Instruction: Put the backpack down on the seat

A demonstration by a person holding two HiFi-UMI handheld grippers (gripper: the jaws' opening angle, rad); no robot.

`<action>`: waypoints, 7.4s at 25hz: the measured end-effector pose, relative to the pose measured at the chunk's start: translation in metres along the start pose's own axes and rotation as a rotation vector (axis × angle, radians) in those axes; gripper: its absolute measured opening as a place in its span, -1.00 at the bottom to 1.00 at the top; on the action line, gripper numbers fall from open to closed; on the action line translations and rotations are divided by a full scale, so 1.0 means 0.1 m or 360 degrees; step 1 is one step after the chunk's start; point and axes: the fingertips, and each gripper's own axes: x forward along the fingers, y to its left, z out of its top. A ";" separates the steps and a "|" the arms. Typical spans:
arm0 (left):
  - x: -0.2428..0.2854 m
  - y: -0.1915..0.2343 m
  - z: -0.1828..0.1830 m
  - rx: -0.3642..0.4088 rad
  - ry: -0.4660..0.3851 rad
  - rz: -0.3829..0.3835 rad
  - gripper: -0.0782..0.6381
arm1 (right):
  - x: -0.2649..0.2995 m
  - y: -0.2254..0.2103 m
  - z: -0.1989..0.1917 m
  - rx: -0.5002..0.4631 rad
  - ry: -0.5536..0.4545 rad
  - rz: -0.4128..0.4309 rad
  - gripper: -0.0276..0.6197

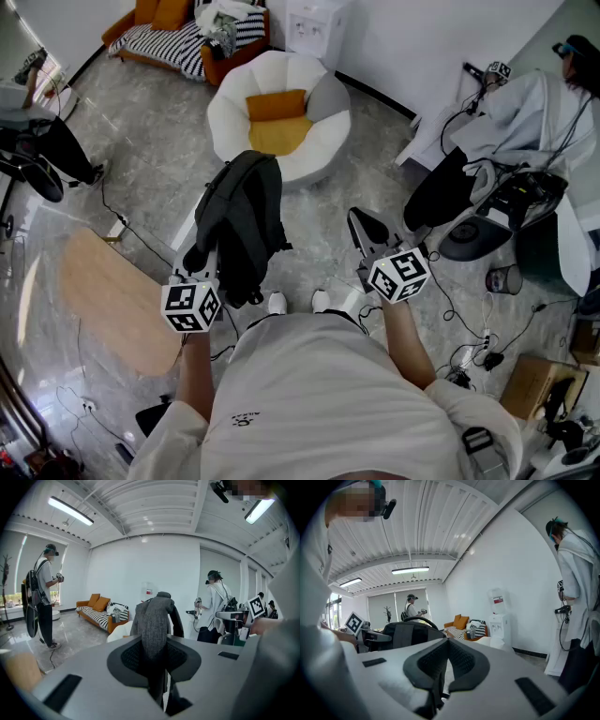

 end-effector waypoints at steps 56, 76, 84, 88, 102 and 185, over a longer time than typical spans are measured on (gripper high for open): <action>-0.10 0.71 0.15 0.0043 -0.0054 -0.0058 -0.58 | 0.50 0.59 0.03 0.0044 -0.0032 0.0017 -0.84; 1.50 0.70 0.72 0.0033 -0.0066 0.0003 -0.58 | 1.78 -0.65 0.21 -0.0046 0.0082 0.0123 -0.84; 2.15 0.64 1.04 0.0027 -0.0097 0.0048 -0.58 | 2.22 -1.14 0.35 -0.0071 0.0092 0.0193 -0.84; 2.32 0.52 1.13 0.0034 -0.0103 0.0065 -0.58 | 2.27 -1.34 0.40 -0.0059 0.0085 0.0219 -0.84; 2.55 0.40 1.16 -0.0022 -0.0058 0.0149 -0.58 | 2.28 -1.78 0.31 0.0006 0.0131 0.0264 -0.84; 7.03 2.18 0.14 -0.0101 0.0410 -0.0734 -0.58 | 6.19 -2.88 -1.53 0.0362 0.0548 -0.0113 -0.84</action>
